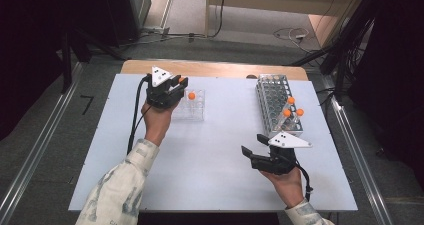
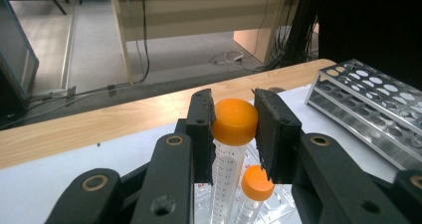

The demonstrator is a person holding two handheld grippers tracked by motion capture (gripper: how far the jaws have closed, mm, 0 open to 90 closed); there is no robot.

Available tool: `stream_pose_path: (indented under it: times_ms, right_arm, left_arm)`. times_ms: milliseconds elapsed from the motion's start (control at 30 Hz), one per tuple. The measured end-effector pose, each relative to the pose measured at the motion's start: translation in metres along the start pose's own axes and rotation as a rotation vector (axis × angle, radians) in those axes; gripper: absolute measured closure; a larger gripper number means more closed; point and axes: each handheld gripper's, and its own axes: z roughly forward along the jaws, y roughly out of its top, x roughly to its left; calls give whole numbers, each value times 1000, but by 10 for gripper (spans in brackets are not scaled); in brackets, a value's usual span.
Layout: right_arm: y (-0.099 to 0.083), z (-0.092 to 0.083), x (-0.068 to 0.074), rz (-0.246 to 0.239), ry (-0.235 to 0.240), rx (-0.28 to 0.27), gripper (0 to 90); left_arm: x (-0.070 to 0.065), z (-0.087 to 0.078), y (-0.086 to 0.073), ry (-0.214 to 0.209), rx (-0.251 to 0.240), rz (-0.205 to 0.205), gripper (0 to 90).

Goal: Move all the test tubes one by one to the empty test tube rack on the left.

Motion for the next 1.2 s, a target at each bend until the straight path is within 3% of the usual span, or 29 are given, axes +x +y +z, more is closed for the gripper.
stream_pose_path:
  times_ms: [733, 1200]
  right_arm:
    - [-1, 1, 1, -7, -1, 6, 293]
    - [-2, 2, 0, -9, -4, 6, 293]
  left_arm:
    - [-3, 8, -27, 3, 27, 0, 695]
    - [-4, 3, -25, 4, 11, -8, 615]
